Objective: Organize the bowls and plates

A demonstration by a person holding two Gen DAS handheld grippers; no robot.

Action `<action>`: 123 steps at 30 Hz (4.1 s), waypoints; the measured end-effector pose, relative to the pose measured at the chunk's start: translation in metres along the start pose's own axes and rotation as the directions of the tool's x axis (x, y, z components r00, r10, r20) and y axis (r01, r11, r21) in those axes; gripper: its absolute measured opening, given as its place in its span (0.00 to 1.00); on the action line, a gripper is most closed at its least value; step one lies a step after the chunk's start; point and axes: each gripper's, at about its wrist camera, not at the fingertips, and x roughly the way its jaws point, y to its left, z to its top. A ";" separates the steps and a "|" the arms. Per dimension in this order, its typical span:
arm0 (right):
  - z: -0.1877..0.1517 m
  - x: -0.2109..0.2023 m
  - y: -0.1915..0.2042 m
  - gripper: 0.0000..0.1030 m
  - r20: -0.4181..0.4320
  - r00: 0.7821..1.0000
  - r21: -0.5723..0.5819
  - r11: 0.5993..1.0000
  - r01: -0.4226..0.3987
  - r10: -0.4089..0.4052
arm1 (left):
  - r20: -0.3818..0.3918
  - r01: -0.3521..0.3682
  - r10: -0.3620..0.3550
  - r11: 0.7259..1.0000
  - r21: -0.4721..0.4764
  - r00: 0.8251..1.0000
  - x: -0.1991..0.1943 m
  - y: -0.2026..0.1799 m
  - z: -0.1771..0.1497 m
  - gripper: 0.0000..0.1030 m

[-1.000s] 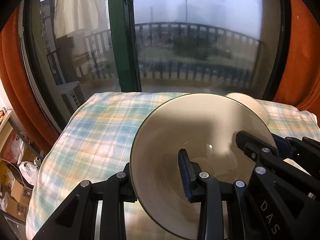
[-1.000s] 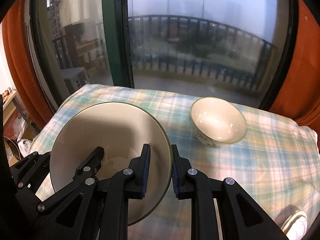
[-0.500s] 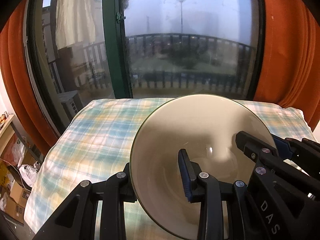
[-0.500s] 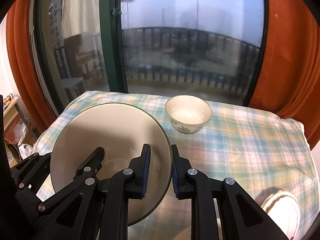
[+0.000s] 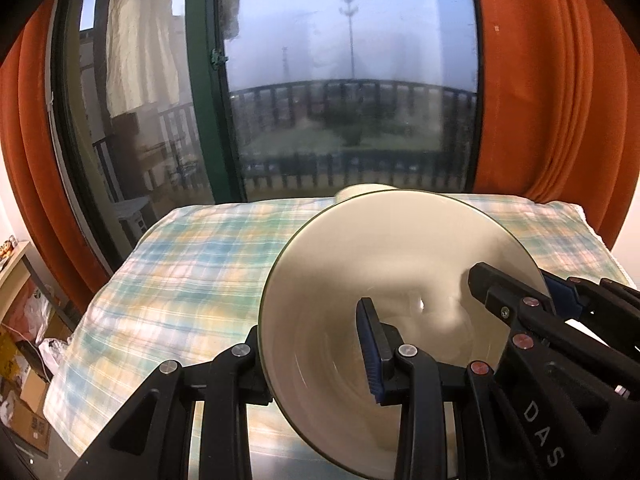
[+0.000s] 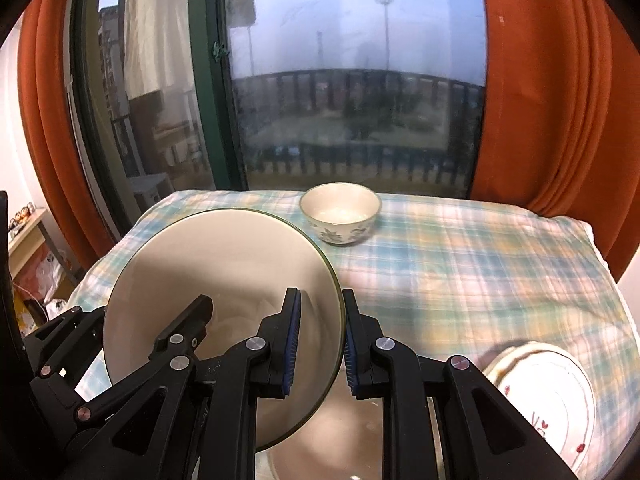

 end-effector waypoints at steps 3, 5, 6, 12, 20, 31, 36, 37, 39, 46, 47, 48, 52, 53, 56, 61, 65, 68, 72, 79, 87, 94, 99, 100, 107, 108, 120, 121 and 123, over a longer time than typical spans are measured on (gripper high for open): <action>-0.009 -0.011 -0.014 0.22 0.010 1.000 0.017 1.000 0.009 -0.009 | 0.003 0.017 -0.017 1.000 0.017 1.000 -0.007 -0.015 -0.005 0.31; -0.015 -0.019 -0.023 0.22 0.012 1.000 0.028 0.999 0.022 -0.023 | 0.007 0.028 -0.028 0.999 0.033 1.000 -0.011 -0.024 -0.010 0.31; -0.018 -0.022 -0.027 0.22 0.015 1.000 0.030 0.999 0.027 -0.028 | 0.008 0.032 -0.032 0.999 0.038 0.999 -0.012 -0.028 -0.012 0.31; -0.038 -0.037 -0.051 0.22 0.018 0.998 0.067 0.996 0.052 -0.054 | -0.002 0.063 -0.063 0.996 0.066 0.998 -0.015 -0.052 -0.024 0.31; -0.065 -0.047 -0.076 0.22 -0.011 0.995 0.093 0.991 0.098 -0.097 | -0.042 0.111 -0.107 0.990 0.082 0.993 -0.014 -0.074 -0.041 0.31; -0.081 -0.031 -0.081 0.22 -0.063 0.995 0.109 0.991 0.082 -0.075 | -0.081 0.090 -0.082 0.991 0.103 0.993 -0.001 -0.077 -0.053 0.31; -0.082 -0.021 -0.076 0.22 -0.081 0.995 0.095 0.993 0.072 -0.065 | -0.106 0.088 -0.079 0.992 0.088 0.991 0.010 -0.073 -0.057 0.31; -0.083 -0.019 -0.075 0.22 -0.085 0.994 0.093 0.993 0.072 -0.065 | -0.102 0.089 -0.080 0.992 0.090 0.992 0.011 -0.073 -0.058 0.31; -0.083 -0.016 -0.075 0.22 -0.089 0.994 0.091 0.993 0.077 -0.069 | -0.095 0.092 -0.083 0.991 0.094 0.992 0.010 -0.074 -0.058 0.31; -0.084 -0.010 -0.076 0.22 -0.086 0.992 0.088 0.991 0.096 -0.089 | -0.099 0.114 -0.105 0.989 0.092 0.990 0.012 -0.075 -0.058 0.32; -0.084 -0.009 -0.077 0.22 -0.089 0.992 0.091 0.991 0.095 -0.086 | -0.101 0.115 -0.105 0.989 0.093 0.989 0.013 -0.076 -0.058 0.32; -0.083 -0.009 -0.077 0.22 -0.090 0.992 0.091 0.991 0.095 -0.087 | -0.099 0.115 -0.105 0.989 0.096 0.989 0.013 -0.076 -0.058 0.33; -0.084 -0.007 -0.077 0.22 -0.087 0.992 0.093 0.991 0.096 -0.088 | -0.092 0.094 -0.085 0.991 0.098 0.992 0.010 -0.078 -0.059 0.33; -0.084 -0.006 -0.077 0.22 -0.091 0.992 0.095 0.991 0.091 -0.083 | -0.090 0.084 -0.075 0.991 0.103 0.993 0.009 -0.078 -0.059 0.33; -0.085 -0.006 -0.077 0.22 -0.089 0.994 0.104 0.992 0.078 -0.069 | -0.087 0.075 -0.066 0.991 0.107 0.994 0.007 -0.077 -0.060 0.33; -0.086 -0.004 -0.076 0.22 -0.092 0.995 0.114 0.992 0.057 -0.047 | -0.071 0.026 -0.016 0.990 0.141 0.997 0.008 -0.077 -0.060 0.33; -0.087 0.000 -0.076 0.22 -0.091 0.995 0.119 0.992 0.050 -0.039 | -0.075 0.013 -0.002 0.989 0.149 0.997 0.013 -0.077 -0.059 0.33; -0.088 0.005 -0.078 0.22 -0.104 0.994 0.127 0.991 0.048 -0.035 | -0.109 0.021 -0.006 0.990 0.139 0.994 0.024 -0.076 -0.060 0.34; -0.091 0.009 -0.077 0.22 -0.106 0.993 0.110 0.992 0.059 -0.047 | -0.122 0.025 -0.009 0.992 0.124 0.992 0.030 -0.074 -0.062 0.34; -0.091 0.010 -0.074 0.35 -0.104 0.994 0.106 0.993 0.055 -0.044 | -0.135 0.074 -0.058 0.991 0.116 0.989 0.028 -0.072 -0.063 0.43; -0.087 -0.004 -0.066 0.71 -0.066 0.997 0.104 0.993 0.056 -0.050 | -0.107 0.130 -0.117 0.984 0.119 0.987 0.011 -0.062 -0.057 0.74; -0.071 -0.009 -0.056 0.81 -0.039 0.998 0.106 0.993 0.056 -0.052 | -0.089 0.135 -0.126 0.985 0.103 0.988 0.008 -0.051 -0.040 0.79; -0.054 -0.003 -0.049 0.83 -0.041 0.998 0.099 0.994 0.051 -0.048 | -0.076 0.126 -0.117 0.985 0.118 0.990 0.012 -0.042 -0.027 0.82; -0.050 -0.001 -0.048 0.83 -0.041 0.998 0.095 0.994 0.050 -0.046 | -0.072 0.124 -0.116 0.985 0.123 0.991 0.013 -0.040 -0.024 0.82; -0.021 0.010 -0.036 0.84 -0.029 0.999 0.065 0.997 0.047 -0.045 | -0.062 0.125 -0.118 0.986 0.110 0.991 0.025 -0.027 0.005 0.86; -0.016 0.012 -0.035 0.84 -0.025 0.999 0.062 0.997 0.050 -0.048 | -0.067 0.129 -0.123 0.986 0.104 0.990 0.029 -0.025 0.012 0.86; 0.048 0.056 -0.038 0.84 -0.054 0.998 0.095 0.995 0.037 -0.032 | -0.070 0.150 -0.144 0.984 0.091 0.987 0.074 -0.017 0.070 0.86; 0.053 0.060 -0.037 0.84 -0.056 0.998 0.094 0.995 0.039 -0.034 | -0.068 0.152 -0.146 0.984 0.091 0.987 0.078 -0.016 0.075 0.86; 0.065 0.069 -0.037 0.84 -0.058 0.998 0.088 0.995 0.044 -0.039 | -0.070 0.153 -0.148 0.985 0.084 0.987 0.088 -0.013 0.085 0.86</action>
